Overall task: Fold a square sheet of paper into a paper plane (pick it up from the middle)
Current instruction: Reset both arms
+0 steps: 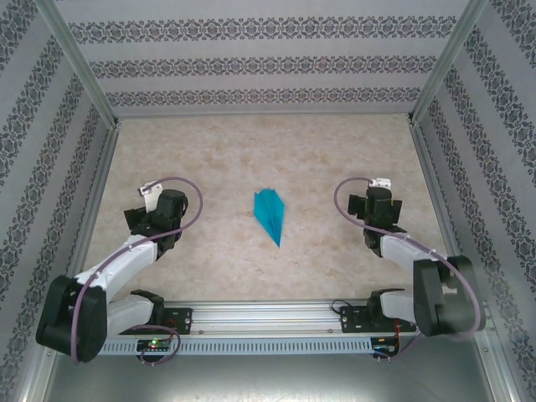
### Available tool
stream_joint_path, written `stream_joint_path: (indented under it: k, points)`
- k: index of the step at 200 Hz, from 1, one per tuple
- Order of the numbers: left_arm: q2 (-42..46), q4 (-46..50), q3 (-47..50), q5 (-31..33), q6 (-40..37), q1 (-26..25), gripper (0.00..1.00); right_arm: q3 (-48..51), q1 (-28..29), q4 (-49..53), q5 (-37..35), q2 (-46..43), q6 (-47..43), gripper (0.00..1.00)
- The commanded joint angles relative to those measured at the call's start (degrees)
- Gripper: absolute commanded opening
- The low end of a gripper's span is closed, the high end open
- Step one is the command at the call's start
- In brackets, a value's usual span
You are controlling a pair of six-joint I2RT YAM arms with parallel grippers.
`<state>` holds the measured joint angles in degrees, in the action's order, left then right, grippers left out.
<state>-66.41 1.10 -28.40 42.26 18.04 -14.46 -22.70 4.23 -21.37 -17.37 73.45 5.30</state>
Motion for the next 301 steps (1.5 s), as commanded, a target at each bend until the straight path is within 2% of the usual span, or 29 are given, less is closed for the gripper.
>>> stream_joint_path:
  k: [1, 13, 23, 30, 45, 67, 75, 86, 92, 107, 138, 149, 152, 160, 171, 181, 191, 201, 210, 219, 227, 301]
  points:
    - [-5.3, -20.4, 1.8, -4.5, -10.9, 1.2, 1.0, -1.8, -0.8, -14.6, 7.0, 3.4, -4.9, 0.97]
    - [-8.8, -27.4, 2.9, -6.7, -12.5, 1.7, 1.0, -2.4, -1.8, -16.2, 11.8, 4.9, -4.5, 0.97]
    - [-11.8, -33.3, 3.6, -8.3, -14.0, 2.1, 1.0, -0.1, -2.3, -24.5, 15.1, 7.7, -4.7, 0.97]
    - [-13.1, -33.5, 2.7, -9.0, -14.6, 2.2, 1.0, 1.8, -2.3, -28.6, 15.5, 10.0, -4.8, 0.97]
    - [-15.8, -39.8, 3.0, -11.1, -18.0, 2.4, 1.0, 6.0, -2.0, -43.3, 15.7, 15.5, -5.1, 0.97]
    - [-19.2, -46.1, 3.6, -16.2, -20.6, 4.2, 1.0, 3.6, -1.8, -33.2, 13.8, 12.2, -5.0, 0.97]
    - [-21.2, -49.7, 4.3, -17.2, -20.3, 5.2, 1.0, 3.4, -1.5, -33.4, 11.4, 13.2, -4.5, 0.97]
    - [-20.0, -44.7, 3.3, -20.6, -19.0, 6.4, 1.0, 1.6, -1.3, -31.9, 8.2, 13.1, -3.7, 0.97]
    - [-20.2, -47.2, 4.2, -23.6, -19.5, 7.2, 1.0, 1.6, -1.2, -30.9, 6.7, 12.6, -3.2, 0.98]
    - [-19.7, -48.4, 5.2, -25.7, -19.6, 7.6, 1.0, 2.1, -0.7, -32.8, 3.1, 13.1, -2.5, 0.98]
    - [-20.1, -52.3, 7.8, -31.3, -18.0, 10.2, 1.0, 2.0, -0.4, -32.3, 2.5, 12.9, -2.7, 0.98]
    - [-25.1, -61.5, 9.2, -31.5, -17.6, 11.5, 1.0, 2.0, -0.5, -32.4, 2.5, 12.9, -2.6, 0.98]
    - [-25.2, -61.2, 9.0, -31.8, -17.5, 11.7, 1.0, 2.0, -0.5, -32.4, 2.5, 12.9, -2.6, 0.98]
    - [-21.8, -50.5, 7.1, -32.0, -16.2, 11.8, 1.0, 2.0, -0.5, -32.4, 2.4, 12.9, -2.6, 0.98]
    - [-24.5, -55.7, 6.7, -30.1, -16.1, 12.1, 1.0, 2.0, -0.4, -32.4, 2.5, 12.9, -2.7, 0.98]
    - [-22.4, -48.4, 5.5, -31.5, -14.6, 12.9, 1.0, 2.0, -0.4, -32.3, 2.4, 12.9, -2.6, 0.98]
    - [-23.9, -53.9, 6.5, -31.3, -15.3, 12.9, 1.0, 2.0, -0.3, -32.4, 2.4, 13.0, -2.6, 0.98]
    - [-22.6, -49.6, 5.7, -31.6, -14.7, 12.9, 1.0, 2.0, -0.4, -32.3, 2.4, 12.9, -2.7, 0.98]
    - [-23.4, -52.8, 6.4, -31.3, -15.3, 12.9, 1.0, 2.0, -0.4, -32.3, 2.4, 12.9, -2.6, 0.98]
    - [-22.6, -50.3, 5.9, -31.5, -15.0, 12.9, 1.0, 2.0, -0.3, -32.3, 2.4, 12.9, -2.6, 0.98]
    - [-23.0, -52.3, 6.4, -31.4, -15.3, 12.8, 1.0, 2.0, -0.4, -32.3, 2.4, 12.9, -2.6, 0.98]
    - [-22.7, -50.9, 5.9, -32.3, -15.7, 12.7, 1.0, 2.0, -0.5, -32.3, 2.6, 12.9, -2.6, 0.98]
